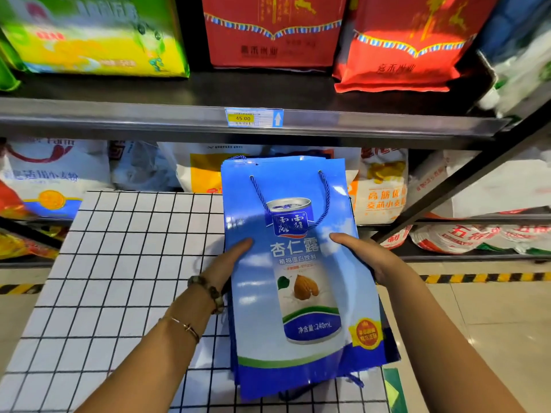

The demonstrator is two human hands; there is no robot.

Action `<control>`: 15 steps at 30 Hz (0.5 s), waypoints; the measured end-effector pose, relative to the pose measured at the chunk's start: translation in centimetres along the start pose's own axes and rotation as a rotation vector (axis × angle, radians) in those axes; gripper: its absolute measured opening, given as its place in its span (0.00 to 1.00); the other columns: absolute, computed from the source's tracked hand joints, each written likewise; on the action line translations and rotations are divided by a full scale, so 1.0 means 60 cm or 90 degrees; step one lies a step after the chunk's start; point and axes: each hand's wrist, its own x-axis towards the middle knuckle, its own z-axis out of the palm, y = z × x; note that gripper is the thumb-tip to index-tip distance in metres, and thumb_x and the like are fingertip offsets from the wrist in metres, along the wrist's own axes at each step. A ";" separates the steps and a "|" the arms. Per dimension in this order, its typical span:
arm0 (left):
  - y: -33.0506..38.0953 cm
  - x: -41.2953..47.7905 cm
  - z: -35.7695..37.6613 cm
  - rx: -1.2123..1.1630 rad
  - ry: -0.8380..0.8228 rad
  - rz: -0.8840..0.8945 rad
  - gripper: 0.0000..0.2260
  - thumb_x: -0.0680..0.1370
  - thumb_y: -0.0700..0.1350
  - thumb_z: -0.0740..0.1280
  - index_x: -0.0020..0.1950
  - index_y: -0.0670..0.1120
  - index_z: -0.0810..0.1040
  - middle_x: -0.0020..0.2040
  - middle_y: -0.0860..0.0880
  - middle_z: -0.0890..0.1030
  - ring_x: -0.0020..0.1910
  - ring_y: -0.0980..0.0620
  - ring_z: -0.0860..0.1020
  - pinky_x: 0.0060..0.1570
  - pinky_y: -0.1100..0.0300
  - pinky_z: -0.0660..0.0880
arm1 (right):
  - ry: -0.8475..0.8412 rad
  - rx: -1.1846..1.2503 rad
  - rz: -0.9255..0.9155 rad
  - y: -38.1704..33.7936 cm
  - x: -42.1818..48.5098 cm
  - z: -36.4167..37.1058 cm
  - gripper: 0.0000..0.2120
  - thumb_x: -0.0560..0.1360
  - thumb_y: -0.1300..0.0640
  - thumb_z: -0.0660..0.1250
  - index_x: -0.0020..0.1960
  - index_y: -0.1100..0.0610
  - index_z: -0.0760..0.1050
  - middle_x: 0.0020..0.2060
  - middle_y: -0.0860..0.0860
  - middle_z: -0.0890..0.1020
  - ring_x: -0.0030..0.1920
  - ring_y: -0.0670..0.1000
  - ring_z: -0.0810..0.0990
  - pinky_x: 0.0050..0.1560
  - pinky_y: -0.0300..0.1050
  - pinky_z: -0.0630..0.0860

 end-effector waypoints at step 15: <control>-0.007 -0.010 -0.007 -0.066 0.024 -0.060 0.22 0.66 0.54 0.70 0.57 0.46 0.78 0.53 0.39 0.81 0.46 0.41 0.80 0.53 0.47 0.75 | -0.038 0.057 -0.006 0.002 -0.002 0.016 0.23 0.64 0.45 0.73 0.55 0.54 0.77 0.49 0.57 0.84 0.50 0.58 0.82 0.53 0.51 0.77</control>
